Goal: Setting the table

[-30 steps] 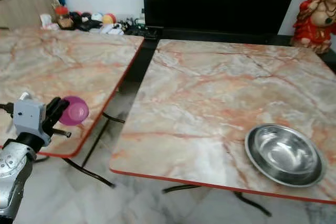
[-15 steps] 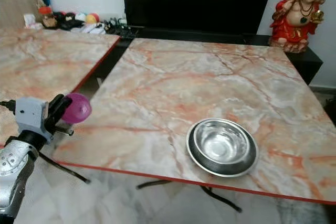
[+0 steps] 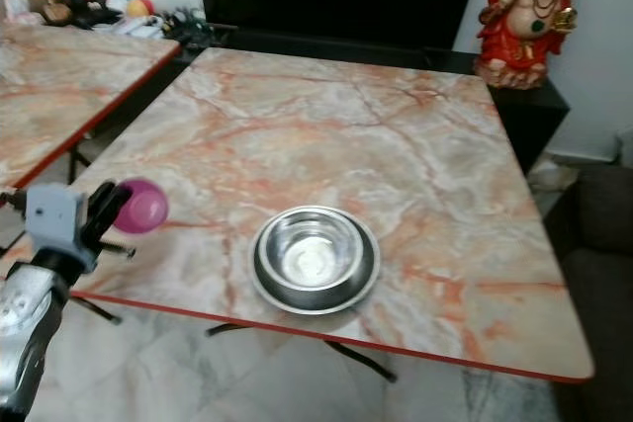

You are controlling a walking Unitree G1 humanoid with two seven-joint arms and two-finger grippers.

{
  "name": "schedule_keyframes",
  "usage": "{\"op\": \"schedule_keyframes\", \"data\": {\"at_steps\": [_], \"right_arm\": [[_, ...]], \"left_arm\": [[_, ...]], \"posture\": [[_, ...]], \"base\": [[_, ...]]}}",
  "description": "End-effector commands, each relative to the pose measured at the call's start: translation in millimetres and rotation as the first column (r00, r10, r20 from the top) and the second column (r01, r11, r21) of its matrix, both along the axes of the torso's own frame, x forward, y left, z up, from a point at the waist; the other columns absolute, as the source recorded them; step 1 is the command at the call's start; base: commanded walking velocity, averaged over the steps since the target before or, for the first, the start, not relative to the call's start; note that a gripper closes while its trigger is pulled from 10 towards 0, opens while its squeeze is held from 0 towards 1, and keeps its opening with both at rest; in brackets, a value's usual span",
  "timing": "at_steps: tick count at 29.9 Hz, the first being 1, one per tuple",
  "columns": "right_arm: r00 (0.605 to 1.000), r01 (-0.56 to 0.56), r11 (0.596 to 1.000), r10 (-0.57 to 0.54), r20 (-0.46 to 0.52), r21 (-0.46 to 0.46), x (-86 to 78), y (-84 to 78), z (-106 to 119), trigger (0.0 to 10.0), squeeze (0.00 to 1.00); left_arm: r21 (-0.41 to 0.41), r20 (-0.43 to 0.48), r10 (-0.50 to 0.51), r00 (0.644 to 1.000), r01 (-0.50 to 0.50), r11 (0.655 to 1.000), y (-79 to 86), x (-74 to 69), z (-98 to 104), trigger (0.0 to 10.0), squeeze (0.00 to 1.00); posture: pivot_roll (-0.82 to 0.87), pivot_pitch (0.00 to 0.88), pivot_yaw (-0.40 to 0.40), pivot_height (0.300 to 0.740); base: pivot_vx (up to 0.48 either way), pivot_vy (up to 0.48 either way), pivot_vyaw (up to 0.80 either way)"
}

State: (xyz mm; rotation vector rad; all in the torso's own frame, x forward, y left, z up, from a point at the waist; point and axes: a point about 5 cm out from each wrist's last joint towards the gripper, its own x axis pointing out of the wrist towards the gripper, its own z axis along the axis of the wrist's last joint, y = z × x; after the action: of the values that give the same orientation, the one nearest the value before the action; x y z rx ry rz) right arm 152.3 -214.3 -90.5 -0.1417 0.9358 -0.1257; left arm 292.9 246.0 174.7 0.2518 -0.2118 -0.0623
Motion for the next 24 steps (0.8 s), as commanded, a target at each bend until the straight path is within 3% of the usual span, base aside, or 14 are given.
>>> {"op": "schedule_keyframes", "data": {"at_steps": [1, 10, 18, 24], "right_arm": [[1.000, -0.009, 1.000, 0.009, -0.011, 0.007, -2.8, 3.0, -1.7, 10.0, 0.00], [1.000, -0.020, 1.000, 0.020, -0.008, 0.004, -1.4, 2.3, -1.0, 10.0, 0.00], [1.000, -0.028, 1.000, 0.028, -0.008, 0.003, 0.2, 4.8, -0.9, 10.0, 0.00], [1.000, -0.029, 1.000, 0.029, -0.005, 0.002, 1.0, 5.9, -0.8, 10.0, 0.00]], "left_arm": [[0.001, 0.011, 0.003, 1.000, -0.003, 1.000, 2.4, -0.4, 5.3, 10.0, 0.00], [0.005, 0.006, 0.000, 1.000, 0.000, 1.000, 0.5, -0.5, 4.7, 10.0, 0.00], [0.004, 0.000, 0.005, 1.000, -0.005, 1.000, -0.3, -0.3, 3.1, 10.0, 0.00], [0.000, 0.000, 0.018, 1.000, -0.018, 1.000, 1.8, 0.3, 4.0, 10.0, 0.00]], "posture": [[0.02, 0.118, -0.002, 0.740], [0.02, 0.128, -0.004, 0.740], [0.02, 0.131, -0.004, 0.740], [0.01, 0.134, -0.004, 0.740]], "base": [[0.000, 0.000, 0.00], [0.000, 0.000, 0.00], [0.000, -0.442, 0.00], [0.000, 0.000, 0.00]]}}
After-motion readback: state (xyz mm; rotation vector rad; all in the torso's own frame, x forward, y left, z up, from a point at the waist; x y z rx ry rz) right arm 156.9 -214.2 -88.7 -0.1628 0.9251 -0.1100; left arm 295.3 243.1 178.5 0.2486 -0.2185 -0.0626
